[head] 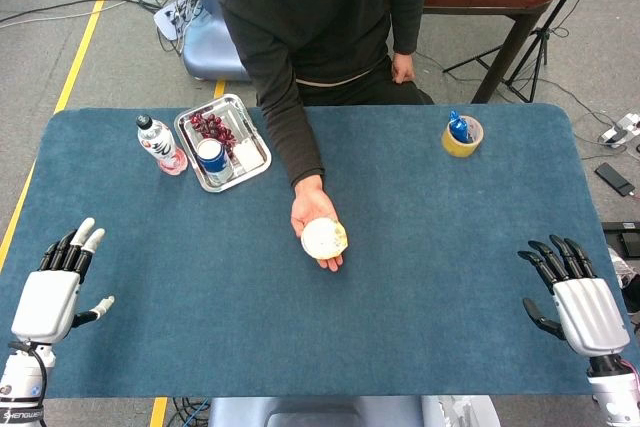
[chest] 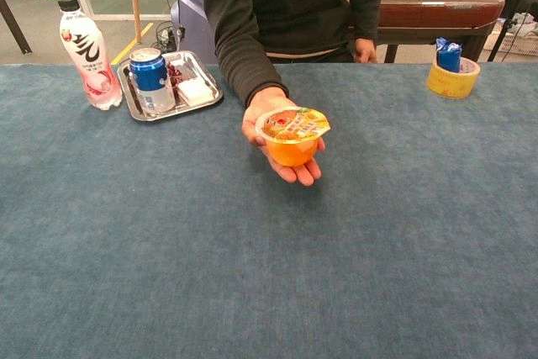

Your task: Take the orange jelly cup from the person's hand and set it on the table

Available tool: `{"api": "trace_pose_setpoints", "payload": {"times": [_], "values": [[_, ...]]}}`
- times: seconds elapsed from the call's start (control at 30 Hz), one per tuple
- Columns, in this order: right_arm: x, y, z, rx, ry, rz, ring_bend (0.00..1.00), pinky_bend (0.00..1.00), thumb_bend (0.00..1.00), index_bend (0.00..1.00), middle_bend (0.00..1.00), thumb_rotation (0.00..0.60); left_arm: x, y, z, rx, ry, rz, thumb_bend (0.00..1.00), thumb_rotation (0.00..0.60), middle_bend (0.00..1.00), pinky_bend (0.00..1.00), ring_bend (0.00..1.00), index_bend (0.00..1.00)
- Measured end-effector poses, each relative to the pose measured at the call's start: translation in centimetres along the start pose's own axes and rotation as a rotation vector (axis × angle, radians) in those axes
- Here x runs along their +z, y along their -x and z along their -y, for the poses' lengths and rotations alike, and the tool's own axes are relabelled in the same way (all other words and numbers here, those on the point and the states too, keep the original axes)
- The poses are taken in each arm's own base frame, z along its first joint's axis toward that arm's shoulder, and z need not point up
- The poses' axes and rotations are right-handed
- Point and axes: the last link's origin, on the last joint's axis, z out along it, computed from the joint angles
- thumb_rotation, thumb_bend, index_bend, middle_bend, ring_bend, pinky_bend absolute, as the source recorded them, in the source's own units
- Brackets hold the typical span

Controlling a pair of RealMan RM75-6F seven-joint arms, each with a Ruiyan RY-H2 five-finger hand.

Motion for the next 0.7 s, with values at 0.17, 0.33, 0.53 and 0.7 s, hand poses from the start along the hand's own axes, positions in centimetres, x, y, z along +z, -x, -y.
{"api": "trace_pose_setpoints", "payload": {"times": [0.17, 0.33, 0.53, 0.7], "values": [[0.1, -0.1, 0.1, 0.000, -0.004, -0.002, 0.00, 0.08, 0.30, 0.20, 0.14, 0.600, -0.1, 0.1, 0.1, -0.001, -0.001, 0.002, 0.17, 0.600, 0.00, 0.09, 0.00, 0.00], [-0.1, -0.3, 0.2, 0.000, -0.008, -0.015, 0.00, 0.08, 0.30, 0.20, 0.14, 0.600, -0.2, 0.0, 0.1, -0.003, 0.004, -0.001, 0.17, 0.600, 0.00, 0.09, 0.00, 0.00], [-0.3, -0.6, 0.1, -0.001, -0.006, -0.032, 0.00, 0.08, 0.30, 0.20, 0.14, 0.600, 0.3, -0.2, -0.3, -0.014, 0.035, -0.010, 0.17, 0.600, 0.00, 0.09, 0.00, 0.00], [-0.3, -1.1, 0.0, -0.007, -0.002, -0.051, 0.00, 0.08, 0.30, 0.20, 0.14, 0.600, 1.6, -0.5, -1.0, -0.063, 0.105, -0.008, 0.17, 0.600, 0.00, 0.09, 0.00, 0.00]]}}
